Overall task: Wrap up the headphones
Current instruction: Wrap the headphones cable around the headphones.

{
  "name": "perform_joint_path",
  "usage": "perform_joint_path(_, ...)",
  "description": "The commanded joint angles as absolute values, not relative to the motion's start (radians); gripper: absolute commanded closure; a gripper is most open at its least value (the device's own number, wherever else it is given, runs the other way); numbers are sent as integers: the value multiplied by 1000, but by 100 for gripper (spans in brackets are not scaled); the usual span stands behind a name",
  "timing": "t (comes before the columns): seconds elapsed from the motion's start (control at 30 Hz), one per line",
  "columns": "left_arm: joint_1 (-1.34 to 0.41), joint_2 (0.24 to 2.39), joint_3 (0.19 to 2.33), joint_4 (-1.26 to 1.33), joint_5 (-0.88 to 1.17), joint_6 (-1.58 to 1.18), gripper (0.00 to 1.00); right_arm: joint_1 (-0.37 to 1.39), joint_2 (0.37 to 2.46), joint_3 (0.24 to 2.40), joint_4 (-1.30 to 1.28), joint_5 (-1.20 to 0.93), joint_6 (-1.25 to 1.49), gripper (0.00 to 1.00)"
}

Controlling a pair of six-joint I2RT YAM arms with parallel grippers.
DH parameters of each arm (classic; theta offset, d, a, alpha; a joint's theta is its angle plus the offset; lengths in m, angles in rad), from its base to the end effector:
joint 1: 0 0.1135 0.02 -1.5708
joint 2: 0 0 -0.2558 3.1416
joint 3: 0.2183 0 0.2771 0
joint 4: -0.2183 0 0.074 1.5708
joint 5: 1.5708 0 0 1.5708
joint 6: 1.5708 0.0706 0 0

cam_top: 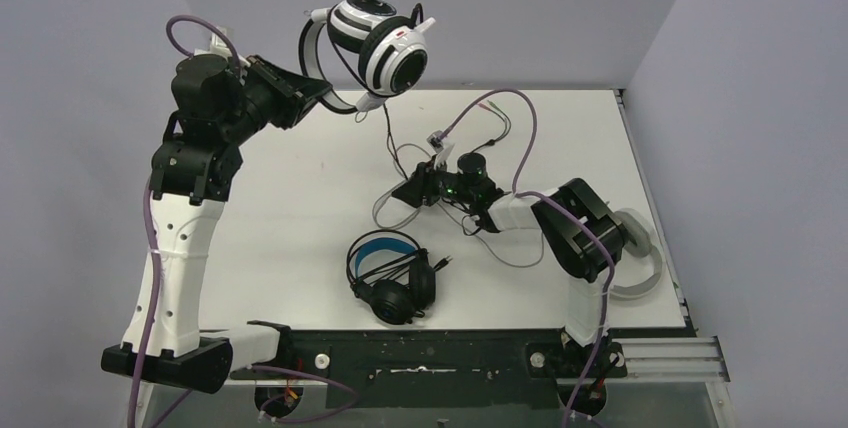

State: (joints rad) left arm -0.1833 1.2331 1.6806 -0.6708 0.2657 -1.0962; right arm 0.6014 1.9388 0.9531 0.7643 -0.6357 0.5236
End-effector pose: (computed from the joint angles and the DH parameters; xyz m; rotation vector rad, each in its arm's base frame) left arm 0.2835 -0.0714 0.4945 -0.6654 1.8221 -1.1261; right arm 0.3383 0.2830 0.1311 -0.5740 1.8806 1.3404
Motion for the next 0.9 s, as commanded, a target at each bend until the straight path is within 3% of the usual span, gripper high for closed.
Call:
perform_joint_path(0.0, -168, 1219, 1798, -540, 233, -1119, 100, 603, 1935, 953, 839, -650, 524, 63)
perform_joint_path(0.13, -161, 1236, 1814, -544, 115, -1082, 100, 610, 1871, 885, 807, -650, 535, 87)
perform_joint_path(0.23, -161, 1246, 1805, -539, 25, -1077, 100, 618, 1777, 826, 719, -635, 515, 100)
perform_joint_path(0.43, -160, 1264, 1784, -505, -140, -1025, 100, 719, 1522, 800, 264, -496, 291, 100)
perform_joint_path(0.87, -158, 1238, 1689, -506, -462, -606, 100, 840, 1115, 889, -284, -217, 144, 100)
